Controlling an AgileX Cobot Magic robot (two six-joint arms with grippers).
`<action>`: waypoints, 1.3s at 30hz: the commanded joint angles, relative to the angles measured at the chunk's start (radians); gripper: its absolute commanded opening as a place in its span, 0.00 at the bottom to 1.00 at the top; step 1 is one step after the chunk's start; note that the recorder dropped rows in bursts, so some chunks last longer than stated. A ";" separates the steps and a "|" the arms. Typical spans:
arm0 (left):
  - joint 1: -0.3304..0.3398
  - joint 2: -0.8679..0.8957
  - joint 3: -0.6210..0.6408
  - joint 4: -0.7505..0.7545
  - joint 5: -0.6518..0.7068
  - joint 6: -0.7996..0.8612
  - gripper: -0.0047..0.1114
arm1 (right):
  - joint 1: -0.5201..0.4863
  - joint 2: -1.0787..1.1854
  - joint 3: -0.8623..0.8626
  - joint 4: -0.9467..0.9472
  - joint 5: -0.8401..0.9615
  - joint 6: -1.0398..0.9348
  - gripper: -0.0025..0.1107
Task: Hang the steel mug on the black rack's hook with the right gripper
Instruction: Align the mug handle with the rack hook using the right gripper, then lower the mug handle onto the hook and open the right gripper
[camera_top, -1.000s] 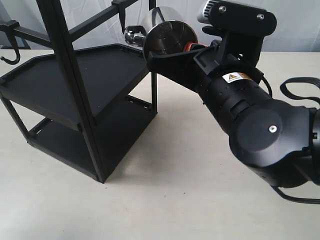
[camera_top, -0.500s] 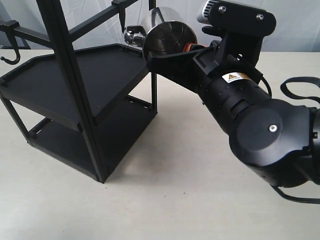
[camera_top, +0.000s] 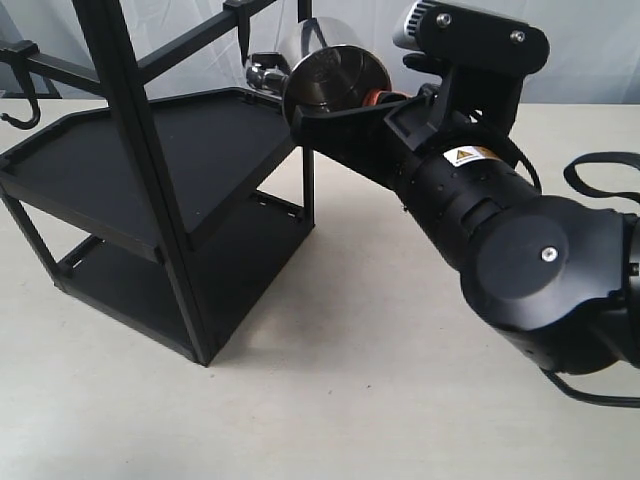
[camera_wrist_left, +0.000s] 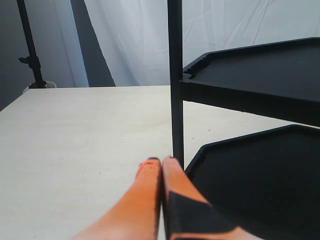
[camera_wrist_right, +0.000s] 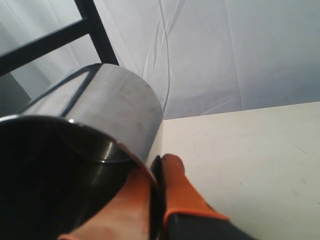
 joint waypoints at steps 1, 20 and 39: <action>-0.001 -0.005 -0.002 0.004 -0.004 -0.002 0.05 | 0.004 0.008 0.006 0.003 0.081 -0.034 0.02; -0.001 -0.005 -0.002 0.004 -0.004 -0.002 0.05 | 0.004 0.008 0.006 0.010 0.128 -0.034 0.03; -0.001 -0.005 -0.002 0.004 -0.004 -0.002 0.05 | 0.004 0.002 0.006 0.039 0.159 -0.034 0.30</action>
